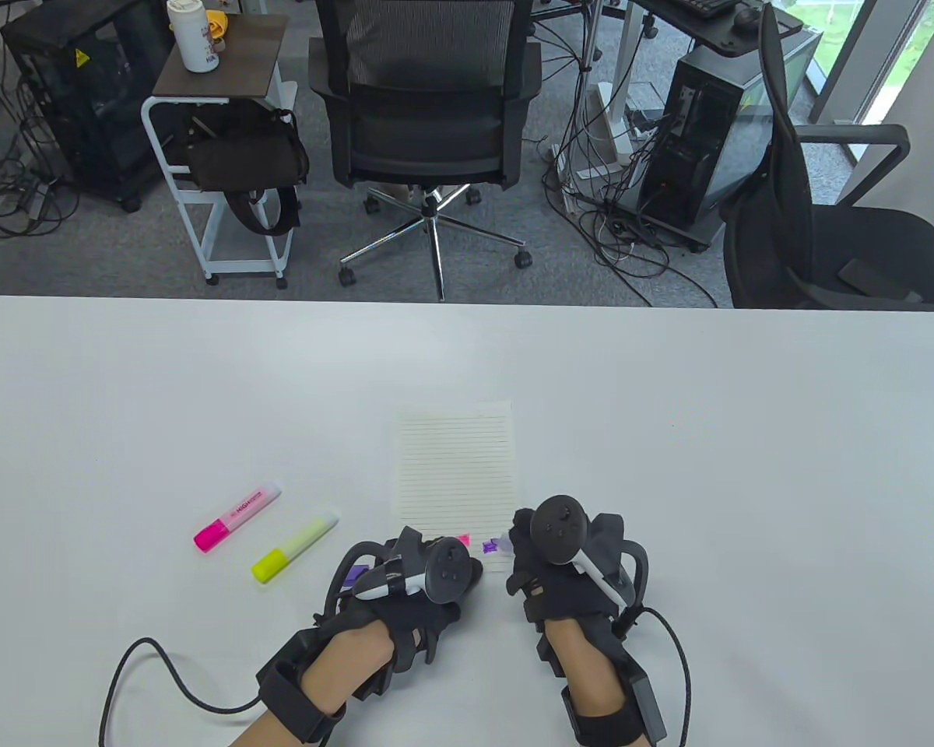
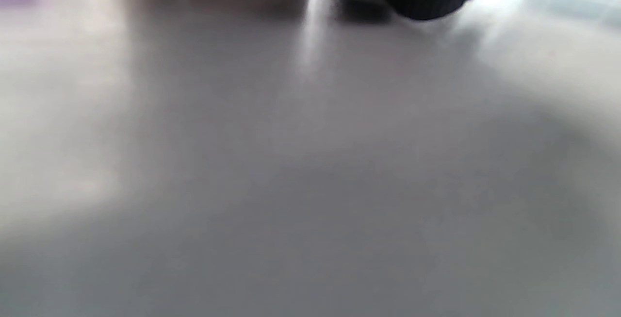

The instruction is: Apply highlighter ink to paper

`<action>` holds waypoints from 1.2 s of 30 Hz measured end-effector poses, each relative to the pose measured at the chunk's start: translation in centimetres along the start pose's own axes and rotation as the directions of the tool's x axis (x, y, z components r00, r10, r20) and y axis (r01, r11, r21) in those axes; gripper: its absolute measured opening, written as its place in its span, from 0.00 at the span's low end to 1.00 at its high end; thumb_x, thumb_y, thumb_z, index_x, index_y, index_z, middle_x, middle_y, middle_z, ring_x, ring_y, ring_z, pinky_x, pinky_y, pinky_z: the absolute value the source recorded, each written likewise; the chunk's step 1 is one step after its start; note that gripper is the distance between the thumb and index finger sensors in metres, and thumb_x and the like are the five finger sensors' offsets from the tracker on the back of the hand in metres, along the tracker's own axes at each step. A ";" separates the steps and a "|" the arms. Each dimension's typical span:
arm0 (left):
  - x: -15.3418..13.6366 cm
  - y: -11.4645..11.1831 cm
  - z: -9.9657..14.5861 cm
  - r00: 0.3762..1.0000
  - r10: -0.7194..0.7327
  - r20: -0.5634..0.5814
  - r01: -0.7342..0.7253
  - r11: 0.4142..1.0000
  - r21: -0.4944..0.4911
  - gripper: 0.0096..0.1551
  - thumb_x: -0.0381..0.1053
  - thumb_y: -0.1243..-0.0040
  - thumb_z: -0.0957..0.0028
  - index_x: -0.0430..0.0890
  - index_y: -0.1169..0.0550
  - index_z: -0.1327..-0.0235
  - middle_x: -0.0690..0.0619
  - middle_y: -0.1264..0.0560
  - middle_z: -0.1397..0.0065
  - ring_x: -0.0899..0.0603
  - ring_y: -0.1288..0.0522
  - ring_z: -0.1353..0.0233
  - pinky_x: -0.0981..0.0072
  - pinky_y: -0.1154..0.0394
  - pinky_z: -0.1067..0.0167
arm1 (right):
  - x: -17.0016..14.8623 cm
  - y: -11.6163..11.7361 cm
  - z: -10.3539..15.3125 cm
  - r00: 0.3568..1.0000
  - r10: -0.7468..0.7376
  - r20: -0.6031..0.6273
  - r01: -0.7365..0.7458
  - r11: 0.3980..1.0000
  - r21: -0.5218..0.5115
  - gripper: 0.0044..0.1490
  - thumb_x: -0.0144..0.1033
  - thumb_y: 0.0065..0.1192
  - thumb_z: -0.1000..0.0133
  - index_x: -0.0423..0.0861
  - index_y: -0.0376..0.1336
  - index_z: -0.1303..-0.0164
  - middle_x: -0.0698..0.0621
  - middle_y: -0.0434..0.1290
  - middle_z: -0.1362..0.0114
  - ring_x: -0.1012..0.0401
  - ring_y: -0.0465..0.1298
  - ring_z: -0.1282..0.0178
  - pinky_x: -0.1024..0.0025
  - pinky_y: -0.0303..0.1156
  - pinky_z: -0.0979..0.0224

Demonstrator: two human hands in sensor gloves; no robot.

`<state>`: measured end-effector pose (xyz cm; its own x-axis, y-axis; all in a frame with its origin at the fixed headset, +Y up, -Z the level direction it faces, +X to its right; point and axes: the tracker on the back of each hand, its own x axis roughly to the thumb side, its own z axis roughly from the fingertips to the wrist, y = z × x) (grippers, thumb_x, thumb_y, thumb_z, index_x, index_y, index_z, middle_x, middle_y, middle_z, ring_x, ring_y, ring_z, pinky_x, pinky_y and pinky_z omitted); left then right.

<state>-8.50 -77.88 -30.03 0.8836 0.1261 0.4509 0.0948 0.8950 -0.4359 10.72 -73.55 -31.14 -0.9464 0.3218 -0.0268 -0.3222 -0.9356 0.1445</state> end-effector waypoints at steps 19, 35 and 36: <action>0.0 0.0 0.0 1.000 -0.001 0.000 0.001 1.000 0.000 0.39 0.61 0.46 0.49 0.66 0.45 0.24 0.52 0.54 0.20 0.37 0.48 0.23 0.33 0.51 0.26 | 0.4 0.4 -0.1 0.998 -0.060 0.021 0.060 0.998 0.008 0.22 0.43 0.63 0.34 0.50 0.67 0.31 0.45 0.79 0.41 0.52 0.79 0.57 0.44 0.70 0.30; 0.0 0.0 0.0 1.000 -0.001 0.000 0.001 1.000 0.000 0.39 0.61 0.47 0.49 0.66 0.45 0.24 0.52 0.54 0.20 0.37 0.48 0.23 0.33 0.51 0.26 | -0.1 0.1 -0.1 0.997 -0.037 -0.062 0.036 0.999 -0.017 0.22 0.43 0.63 0.34 0.50 0.68 0.32 0.46 0.79 0.41 0.52 0.79 0.57 0.44 0.70 0.30; 0.0 0.0 0.0 1.000 -0.002 0.000 0.002 1.000 0.000 0.39 0.61 0.47 0.49 0.66 0.45 0.24 0.52 0.54 0.20 0.37 0.48 0.23 0.33 0.51 0.26 | -0.1 0.1 -0.1 0.998 -0.041 -0.058 0.040 0.999 -0.018 0.22 0.43 0.63 0.34 0.49 0.68 0.32 0.45 0.79 0.41 0.52 0.79 0.57 0.44 0.70 0.30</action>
<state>-8.48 -77.91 -29.99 0.8834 0.1246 0.4518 0.0964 0.8951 -0.4354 10.82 -73.68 -31.24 -0.9322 0.3506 -0.0896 -0.3597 -0.9246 0.1251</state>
